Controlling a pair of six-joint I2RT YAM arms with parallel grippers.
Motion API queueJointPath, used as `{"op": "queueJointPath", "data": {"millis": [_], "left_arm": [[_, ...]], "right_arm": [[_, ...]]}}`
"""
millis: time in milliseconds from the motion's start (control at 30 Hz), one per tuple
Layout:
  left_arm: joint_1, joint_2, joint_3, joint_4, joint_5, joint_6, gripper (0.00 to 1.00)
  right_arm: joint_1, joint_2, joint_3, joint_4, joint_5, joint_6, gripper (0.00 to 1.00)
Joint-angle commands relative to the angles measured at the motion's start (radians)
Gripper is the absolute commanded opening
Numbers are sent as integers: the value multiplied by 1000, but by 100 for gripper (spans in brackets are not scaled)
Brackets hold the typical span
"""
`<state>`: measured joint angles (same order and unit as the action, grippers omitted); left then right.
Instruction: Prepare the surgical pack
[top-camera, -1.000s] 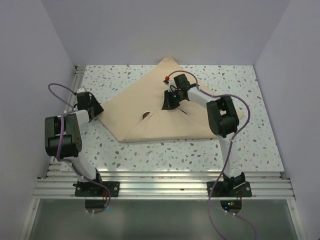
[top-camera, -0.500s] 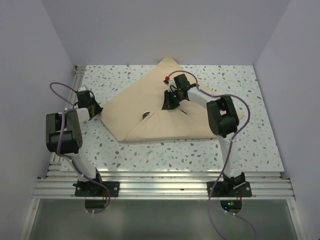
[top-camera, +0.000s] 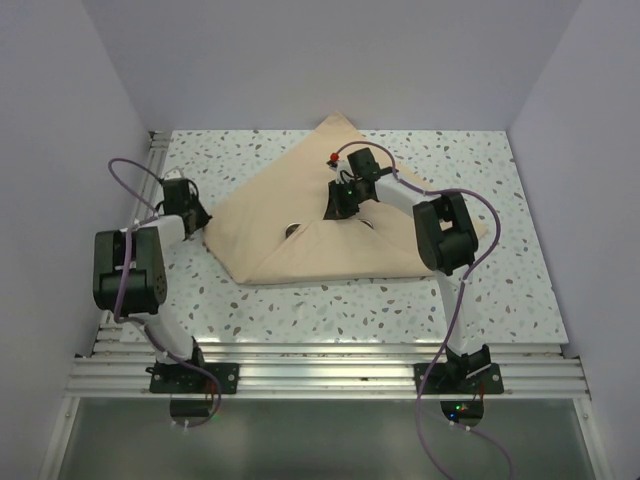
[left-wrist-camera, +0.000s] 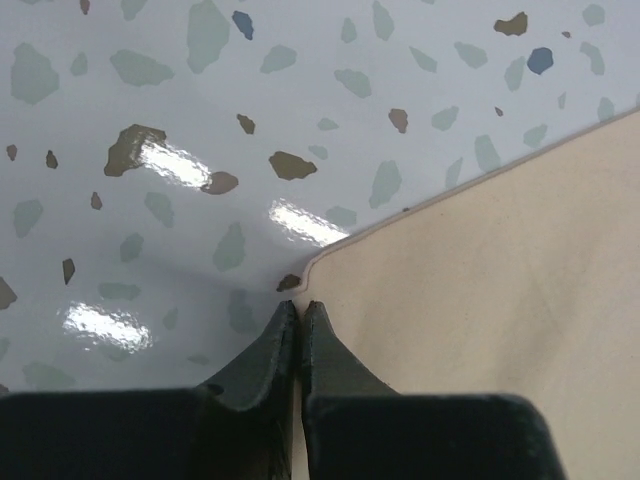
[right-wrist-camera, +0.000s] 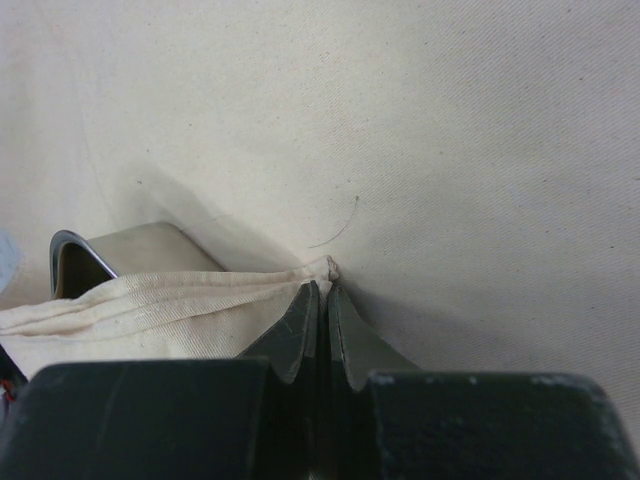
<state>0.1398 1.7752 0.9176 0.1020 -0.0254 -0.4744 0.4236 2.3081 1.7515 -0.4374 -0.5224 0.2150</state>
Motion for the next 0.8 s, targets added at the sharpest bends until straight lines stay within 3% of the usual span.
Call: {"op": "queueJointPath", "data": {"millis": [0, 300, 500, 767], "left_arm": [[-81, -94, -3, -65, -143, 36, 0], [-317, -169, 61, -189, -408, 40, 0], [-538, -165, 161, -286, -488, -10, 0], [-628, -148, 274, -312, -368, -102, 0]], "right_arm": [[4, 11, -32, -84, 39, -37, 0], [6, 16, -30, -86, 42, -31, 0], [6, 28, -23, -92, 42, -29, 0], [4, 51, -12, -90, 39, -26, 0]]}}
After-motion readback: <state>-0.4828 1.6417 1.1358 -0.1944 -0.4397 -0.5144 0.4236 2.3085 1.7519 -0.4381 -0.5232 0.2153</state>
